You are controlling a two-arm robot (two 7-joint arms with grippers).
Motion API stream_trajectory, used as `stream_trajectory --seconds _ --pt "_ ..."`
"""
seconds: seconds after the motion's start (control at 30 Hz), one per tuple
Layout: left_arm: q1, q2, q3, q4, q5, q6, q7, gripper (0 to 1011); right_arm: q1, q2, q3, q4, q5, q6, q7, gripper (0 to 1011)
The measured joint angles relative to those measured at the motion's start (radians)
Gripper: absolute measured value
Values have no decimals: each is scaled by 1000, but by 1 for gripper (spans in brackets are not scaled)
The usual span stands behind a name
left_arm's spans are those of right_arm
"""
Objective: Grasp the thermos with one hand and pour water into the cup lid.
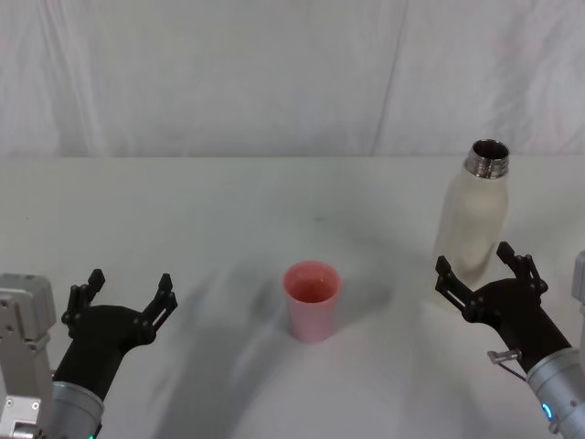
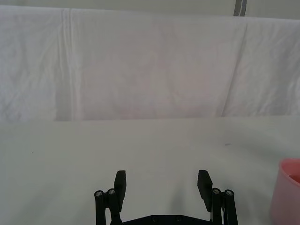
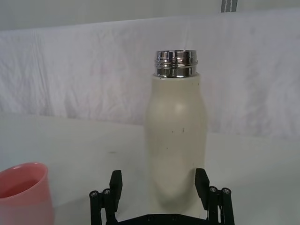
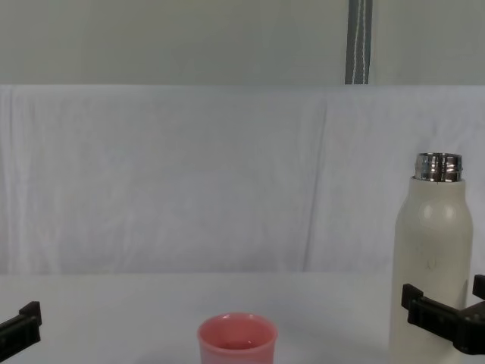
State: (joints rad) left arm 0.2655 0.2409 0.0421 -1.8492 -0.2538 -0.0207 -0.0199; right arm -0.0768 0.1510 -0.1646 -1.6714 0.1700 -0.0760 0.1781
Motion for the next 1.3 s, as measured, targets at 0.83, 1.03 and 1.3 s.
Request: stream_trajectory --seconds 0.83,1.03,1.3 --pt "0 0 0 0 0 0 0 1001 94 1 -3 124 20 -11 24 1003" --pt "0 0 0 0 0 0 0 1001 108 0 -2 145 24 -15 25 1003" --pt "0 0 0 0 0 0 0 1001 123 0 0 170 28 -20 27 1003"
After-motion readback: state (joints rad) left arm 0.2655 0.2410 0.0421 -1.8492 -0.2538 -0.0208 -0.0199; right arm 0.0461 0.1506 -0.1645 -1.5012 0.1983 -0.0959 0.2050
